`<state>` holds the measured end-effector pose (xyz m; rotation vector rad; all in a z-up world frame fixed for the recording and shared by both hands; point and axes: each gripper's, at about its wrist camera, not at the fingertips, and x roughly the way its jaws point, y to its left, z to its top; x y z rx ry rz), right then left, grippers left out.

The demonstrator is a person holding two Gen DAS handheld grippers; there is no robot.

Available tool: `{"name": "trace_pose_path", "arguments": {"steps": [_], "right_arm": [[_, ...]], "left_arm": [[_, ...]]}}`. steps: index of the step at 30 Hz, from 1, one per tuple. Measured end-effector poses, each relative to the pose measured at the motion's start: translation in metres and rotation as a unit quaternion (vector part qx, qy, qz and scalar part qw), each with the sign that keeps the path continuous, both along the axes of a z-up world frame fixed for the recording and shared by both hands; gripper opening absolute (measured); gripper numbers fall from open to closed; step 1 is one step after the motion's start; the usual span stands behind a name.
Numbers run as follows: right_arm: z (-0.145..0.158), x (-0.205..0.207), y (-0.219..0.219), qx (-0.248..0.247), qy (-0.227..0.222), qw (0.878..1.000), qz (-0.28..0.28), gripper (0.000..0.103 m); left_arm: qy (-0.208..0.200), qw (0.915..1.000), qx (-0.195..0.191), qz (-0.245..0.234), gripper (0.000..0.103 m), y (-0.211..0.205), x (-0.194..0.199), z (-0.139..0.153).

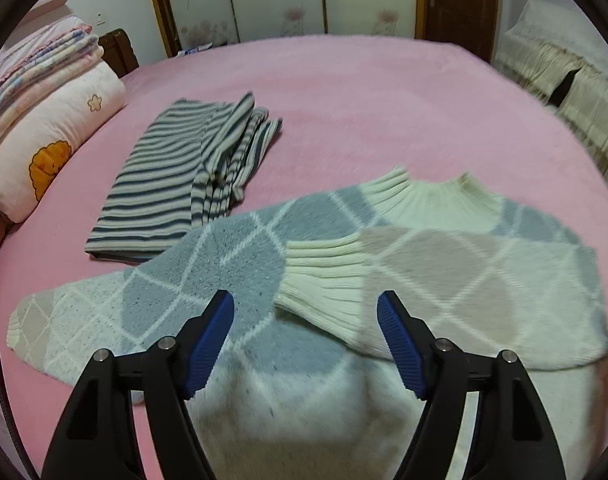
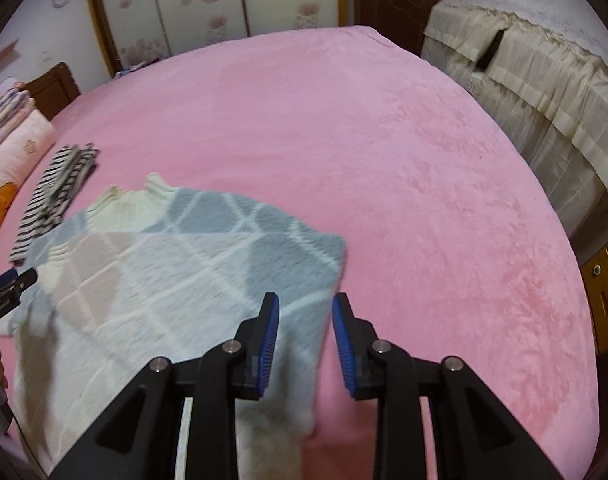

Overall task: Fold small clothes
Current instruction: 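Open both tools and lift them away from the sweater, then move the left tool to the other sleeve cuff and close on it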

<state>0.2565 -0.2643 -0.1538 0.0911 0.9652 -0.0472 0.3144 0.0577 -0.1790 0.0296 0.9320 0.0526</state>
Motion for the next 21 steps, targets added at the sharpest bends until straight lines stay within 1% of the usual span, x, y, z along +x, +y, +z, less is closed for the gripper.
{"name": "trace_pose_path", "arguments": {"steps": [4,7,9,11,16,21], "right_arm": [[0.02,-0.019,0.015,0.003,-0.013,1.0,0.011,0.029],[0.036,-0.037,0.029,-0.004,-0.028,0.999,0.018,0.03],[0.042,-0.046,0.034,-0.012,-0.031,0.999,0.019,0.031],[0.046,-0.055,0.039,-0.016,-0.031,0.999,0.021,0.032],[0.059,-0.075,0.052,-0.008,-0.035,0.999,0.032,0.032],[0.071,-0.089,0.071,0.008,-0.044,0.998,0.042,0.032]], "left_arm": [[-0.009,0.9996,-0.023,-0.01,0.075,-0.005,-0.024,0.029],[-0.019,0.9989,-0.041,-0.014,0.081,-0.008,-0.04,0.048],[-0.028,0.9982,-0.05,-0.018,0.082,-0.012,-0.053,0.06],[-0.03,0.9978,-0.054,-0.023,0.082,-0.015,-0.062,0.069],[-0.04,0.9967,-0.059,-0.039,0.082,-0.016,-0.088,0.09],[-0.056,0.9947,-0.073,-0.045,0.083,-0.003,-0.116,0.106]]}}
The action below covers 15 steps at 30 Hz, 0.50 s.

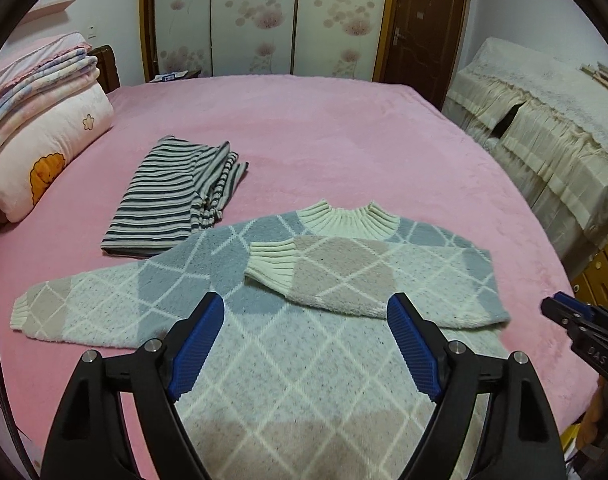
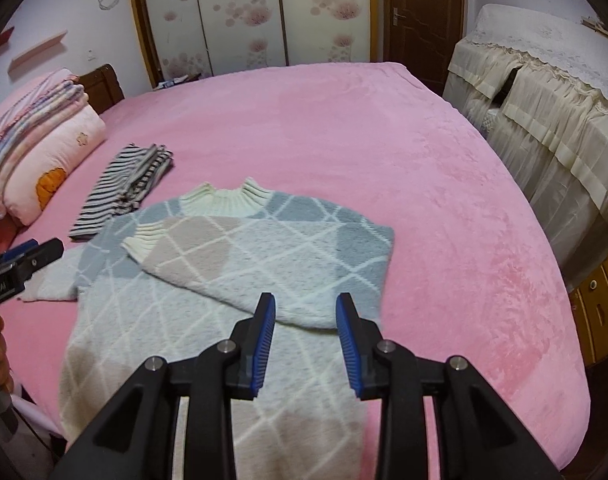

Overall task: Fold small clothes
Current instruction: 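Move the left tool to the other sleeve cuff and close on it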

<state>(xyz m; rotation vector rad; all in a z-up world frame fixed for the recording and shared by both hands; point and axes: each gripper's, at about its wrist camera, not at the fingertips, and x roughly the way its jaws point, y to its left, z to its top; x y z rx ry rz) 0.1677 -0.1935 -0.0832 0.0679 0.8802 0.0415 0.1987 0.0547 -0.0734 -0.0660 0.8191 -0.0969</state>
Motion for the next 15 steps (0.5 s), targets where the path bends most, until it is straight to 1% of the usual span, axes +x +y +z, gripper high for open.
{"name": "trace_pose_path", "arguments": {"steps": [2,7,15], "right_arm": [[0.002,-0.002,0.013,0.006,0.002,1.0,0.005,0.032],[0.007,0.0,0.052,0.001,0.005,1.0,0.022,0.032],[0.021,0.007,0.132,-0.015,-0.007,0.998,0.065,0.032]], "left_arm": [[-0.011,0.9999,-0.01,-0.003,0.084,0.011,-0.012,0.007],[-0.03,0.9993,-0.02,-0.009,0.085,0.041,-0.03,0.017],[-0.036,0.9987,-0.029,0.021,0.086,0.105,-0.033,0.023]]}}
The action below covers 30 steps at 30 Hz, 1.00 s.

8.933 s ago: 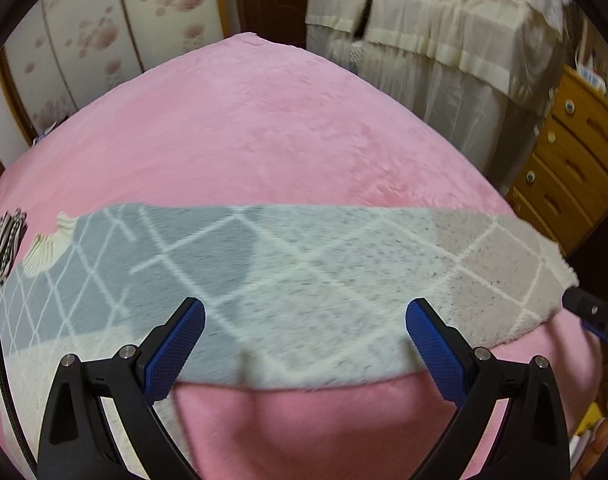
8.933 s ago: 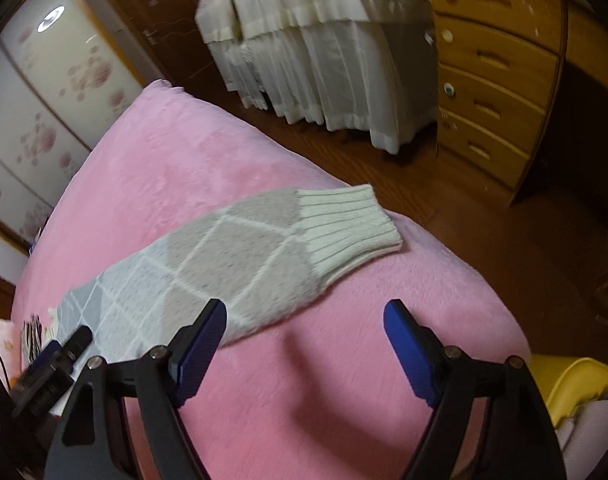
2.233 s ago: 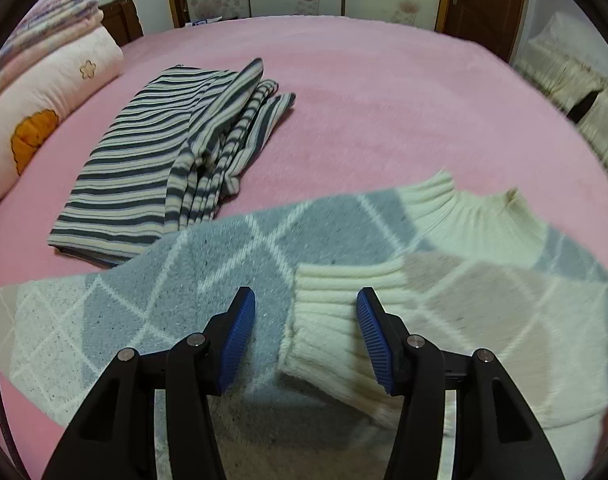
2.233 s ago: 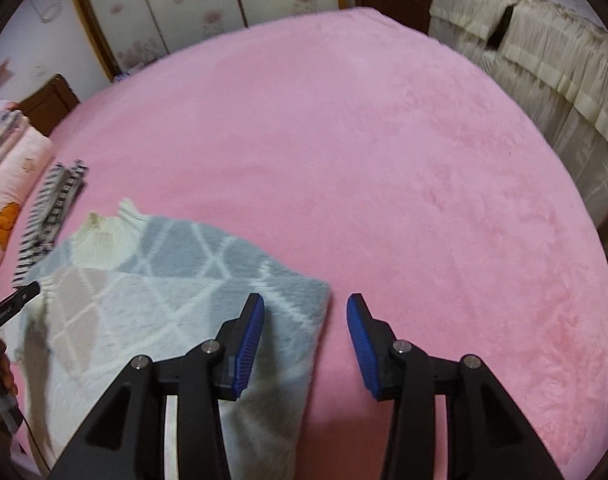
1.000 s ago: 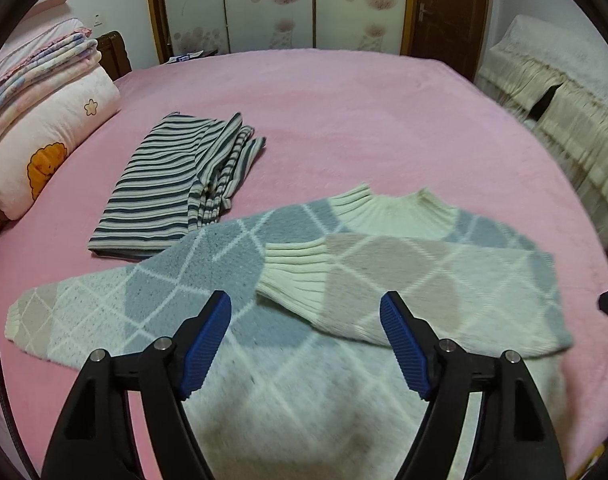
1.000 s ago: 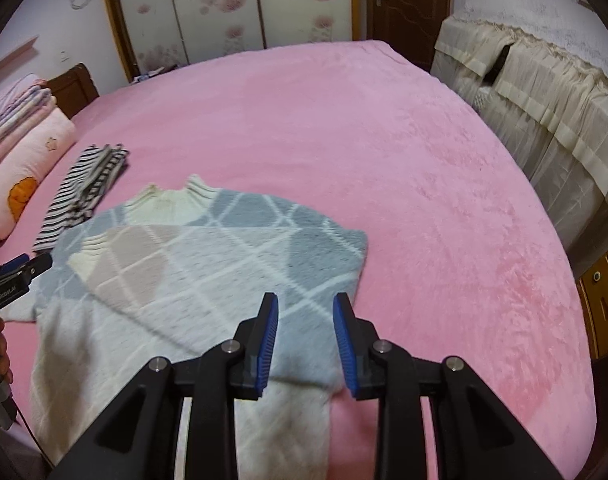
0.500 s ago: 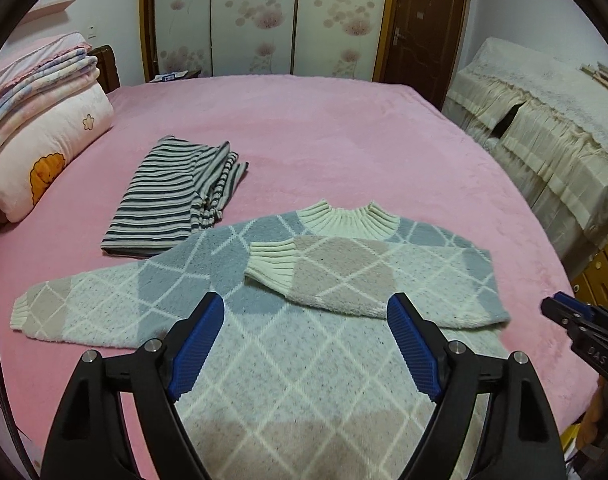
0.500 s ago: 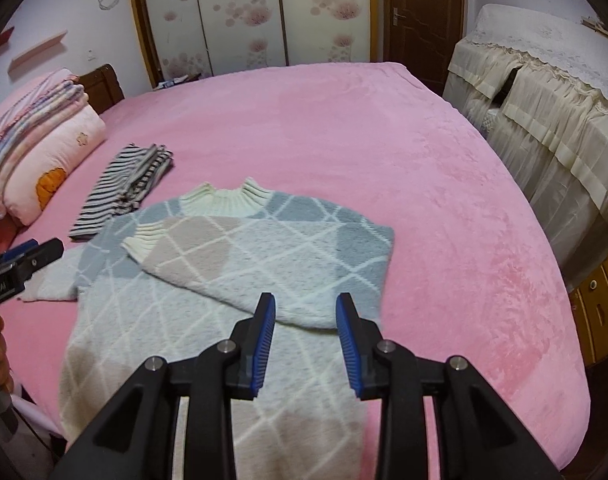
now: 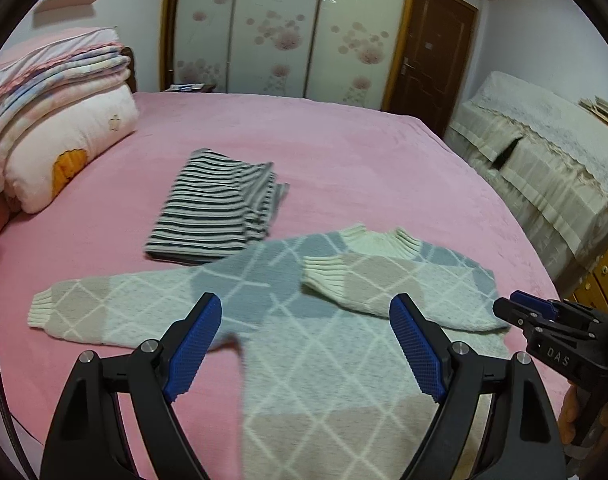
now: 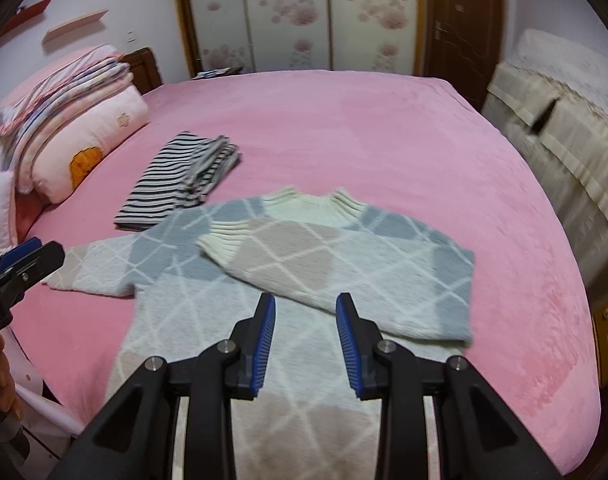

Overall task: Fold small clothes
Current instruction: 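Move the left tool to the other sleeve cuff and close on it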

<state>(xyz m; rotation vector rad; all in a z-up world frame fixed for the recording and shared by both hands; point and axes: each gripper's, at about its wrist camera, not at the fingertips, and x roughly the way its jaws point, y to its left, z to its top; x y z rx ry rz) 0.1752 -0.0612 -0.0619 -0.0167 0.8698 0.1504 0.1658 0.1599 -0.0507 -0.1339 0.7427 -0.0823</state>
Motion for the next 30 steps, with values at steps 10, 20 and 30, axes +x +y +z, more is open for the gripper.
{"name": "trace_pose_path", "arguments": {"steps": [10,20,30], "right_arm": [[0.0,0.017,0.105,-0.004,-0.002,0.998,0.058,0.032],[-0.018,0.039,0.181,-0.015,0.003,0.996,0.093,0.032],[-0.044,0.055,0.227,-0.024,0.023,0.992,0.119,0.032]], "left_arm": [[-0.004,0.9979,0.011,0.063,0.099,0.092,0.003,-0.013],[0.06,0.9843,-0.052,0.158,0.099,0.194,0.01,-0.067],[0.149,0.9453,-0.119,0.264,0.099,0.278,0.021,-0.138]]}}
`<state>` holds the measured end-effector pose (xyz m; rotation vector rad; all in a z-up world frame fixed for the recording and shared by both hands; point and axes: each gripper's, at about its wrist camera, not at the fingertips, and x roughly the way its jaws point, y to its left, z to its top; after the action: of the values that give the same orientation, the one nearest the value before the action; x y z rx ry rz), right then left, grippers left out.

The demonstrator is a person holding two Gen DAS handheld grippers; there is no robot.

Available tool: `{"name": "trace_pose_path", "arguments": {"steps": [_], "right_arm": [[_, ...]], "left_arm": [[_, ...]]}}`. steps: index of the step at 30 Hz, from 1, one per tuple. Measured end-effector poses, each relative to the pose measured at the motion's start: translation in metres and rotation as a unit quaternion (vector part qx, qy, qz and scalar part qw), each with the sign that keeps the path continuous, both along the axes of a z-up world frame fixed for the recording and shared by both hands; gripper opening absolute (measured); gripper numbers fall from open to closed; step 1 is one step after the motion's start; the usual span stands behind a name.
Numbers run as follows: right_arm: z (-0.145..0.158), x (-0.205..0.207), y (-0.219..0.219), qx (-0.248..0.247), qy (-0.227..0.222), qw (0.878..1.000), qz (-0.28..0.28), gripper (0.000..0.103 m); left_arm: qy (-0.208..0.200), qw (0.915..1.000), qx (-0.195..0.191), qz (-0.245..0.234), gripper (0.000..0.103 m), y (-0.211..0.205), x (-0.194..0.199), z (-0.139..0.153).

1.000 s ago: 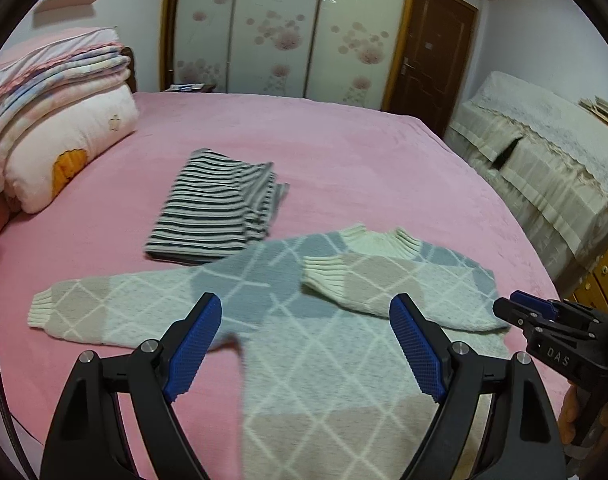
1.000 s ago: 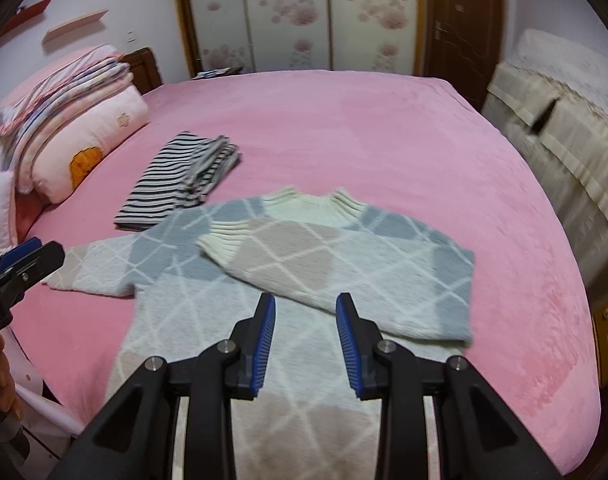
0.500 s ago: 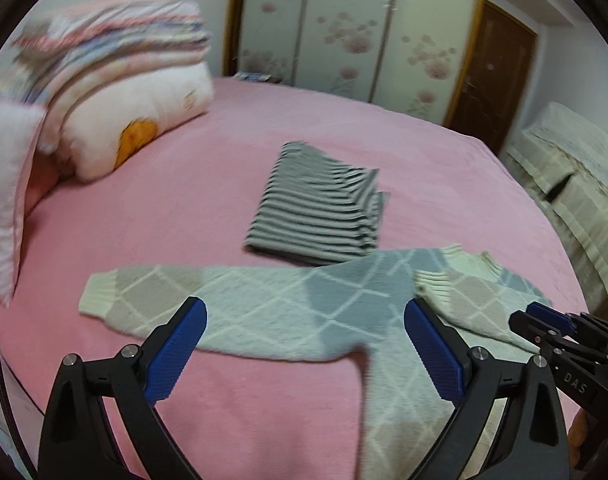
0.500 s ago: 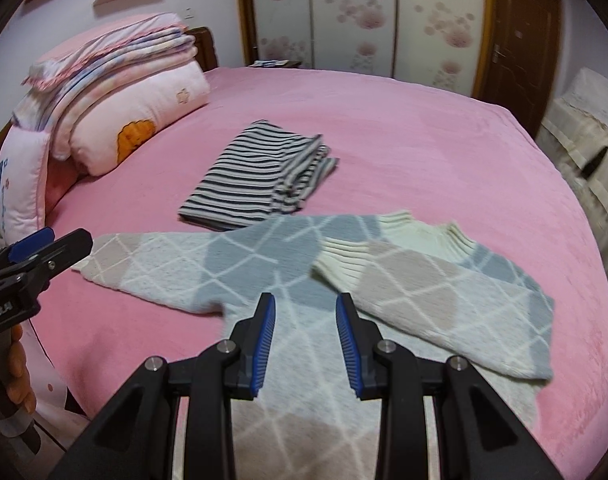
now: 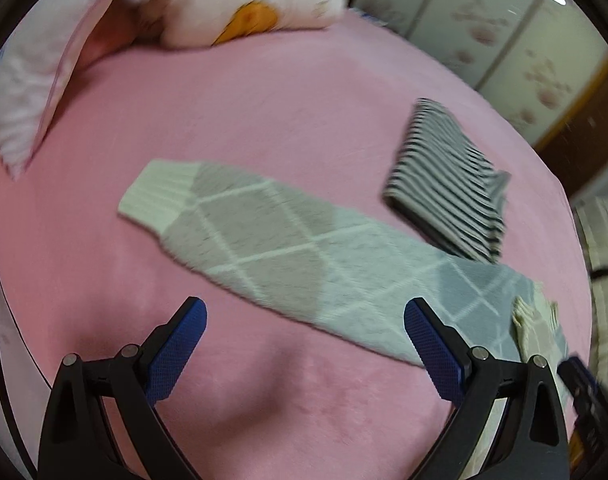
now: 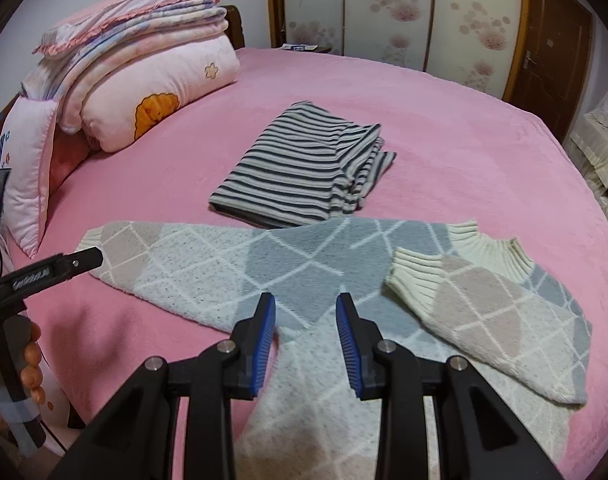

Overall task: Fold small clothes
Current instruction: 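Move the left tool to the other sleeve cuff and close on it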

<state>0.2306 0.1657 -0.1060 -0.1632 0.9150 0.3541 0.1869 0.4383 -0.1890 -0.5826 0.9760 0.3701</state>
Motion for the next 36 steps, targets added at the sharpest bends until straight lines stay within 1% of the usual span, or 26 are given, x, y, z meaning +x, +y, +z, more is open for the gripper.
{"name": "trace_pose_path", "arguments": {"steps": [2,6,7,9,13,16,18,22,24,25,26,27,30,33,36], "right_arm": [[-0.005,0.002,0.004,-0.003,0.004,1.0,0.004,0.032],[-0.014,0.006,0.013,-0.01,0.012,1.0,0.012,0.032],[-0.016,0.008,0.014,-0.011,0.014,1.0,0.013,0.032],[-0.018,0.01,0.016,-0.011,0.016,1.0,0.014,0.032],[-0.023,0.014,0.021,-0.011,0.021,1.0,0.019,0.032],[-0.027,0.017,0.024,-0.012,0.025,0.999,0.025,0.032],[-0.031,0.019,0.027,-0.014,0.027,0.999,0.027,0.032],[-0.039,0.024,0.033,-0.015,0.038,0.999,0.029,0.032],[-0.041,0.025,0.036,-0.011,0.039,0.999,0.03,0.032],[-0.041,0.026,0.037,-0.009,0.039,0.999,0.032,0.032],[-0.042,0.026,0.038,-0.008,0.04,0.999,0.034,0.032],[-0.044,0.026,0.038,-0.007,0.04,0.999,0.034,0.032],[-0.049,0.029,0.04,-0.003,0.048,0.998,0.035,0.032],[-0.053,0.03,0.04,0.003,0.054,0.998,0.034,0.032],[-0.056,0.028,0.04,0.005,0.058,0.998,0.035,0.032]], "left_arm": [[0.012,0.9992,-0.027,0.029,0.099,0.017,0.002,-0.014],[0.027,0.9936,-0.08,0.076,0.099,0.04,0.006,-0.034],[0.028,0.9923,-0.085,0.085,0.098,0.044,0.008,-0.037],[0.03,0.9918,-0.083,0.092,0.099,0.049,0.013,-0.04],[0.038,0.9927,-0.076,0.085,0.098,0.049,0.026,-0.044],[0.052,0.993,-0.083,0.065,0.097,0.048,0.036,-0.052],[0.06,0.993,-0.089,0.049,0.095,0.048,0.043,-0.056],[0.062,0.9937,-0.088,0.03,0.093,0.053,0.054,-0.057],[0.06,0.9935,-0.09,0.036,0.092,0.063,0.055,-0.058],[0.057,0.9922,-0.103,0.042,0.09,0.07,0.054,-0.061],[0.055,0.9905,-0.116,0.05,0.087,0.075,0.053,-0.064],[0.053,0.9873,-0.137,0.062,0.085,0.081,0.05,-0.068],[0.044,0.9804,-0.173,0.084,0.078,0.093,0.041,-0.072],[0.037,0.9751,-0.193,0.102,0.077,0.101,0.03,-0.075],[0.054,0.9723,-0.189,0.126,0.075,0.107,0.023,-0.082]]}}
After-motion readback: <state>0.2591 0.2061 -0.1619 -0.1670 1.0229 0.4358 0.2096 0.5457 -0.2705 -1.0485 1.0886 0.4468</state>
